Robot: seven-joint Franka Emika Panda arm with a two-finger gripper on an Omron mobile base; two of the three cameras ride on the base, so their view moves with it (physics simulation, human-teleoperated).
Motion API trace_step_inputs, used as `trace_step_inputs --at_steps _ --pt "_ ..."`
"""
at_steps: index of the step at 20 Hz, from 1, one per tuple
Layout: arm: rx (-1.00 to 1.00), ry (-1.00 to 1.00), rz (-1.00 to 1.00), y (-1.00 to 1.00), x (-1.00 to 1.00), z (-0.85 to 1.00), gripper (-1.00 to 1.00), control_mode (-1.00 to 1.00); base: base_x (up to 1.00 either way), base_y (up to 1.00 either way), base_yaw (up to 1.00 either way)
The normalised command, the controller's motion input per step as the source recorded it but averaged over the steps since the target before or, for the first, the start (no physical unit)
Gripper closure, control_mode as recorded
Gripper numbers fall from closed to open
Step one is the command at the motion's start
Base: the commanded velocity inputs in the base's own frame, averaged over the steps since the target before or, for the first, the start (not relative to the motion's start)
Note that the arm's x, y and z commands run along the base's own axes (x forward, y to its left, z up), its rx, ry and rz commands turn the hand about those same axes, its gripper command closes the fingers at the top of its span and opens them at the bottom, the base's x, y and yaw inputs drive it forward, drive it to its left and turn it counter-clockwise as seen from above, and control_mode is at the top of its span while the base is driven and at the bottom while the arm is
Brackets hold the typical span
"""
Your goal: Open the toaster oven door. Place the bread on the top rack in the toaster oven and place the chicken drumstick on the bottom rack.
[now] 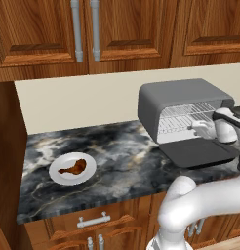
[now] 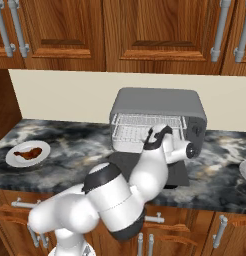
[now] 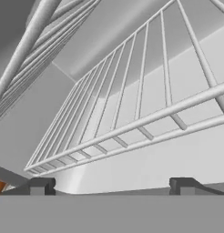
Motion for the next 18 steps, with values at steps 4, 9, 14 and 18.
trace_step_inputs --at_steps 4,9,14,18 --pt "0.00 0.06 0.00 0.01 0.17 0.00 -1.00 -1.00 0.00 0.00 0.00" --pt "0.00 0.00 0.00 0.01 0.19 -0.03 -1.00 -1.00 0.00 0.00 0.00" --pt "0.00 0.00 0.00 0.03 0.18 -0.08 -1.00 -1.00 0.00 0.00 0.00" --pt "0.00 0.00 0.00 0.03 0.13 -0.17 -1.00 -1.00 0.00 0.00 0.00"
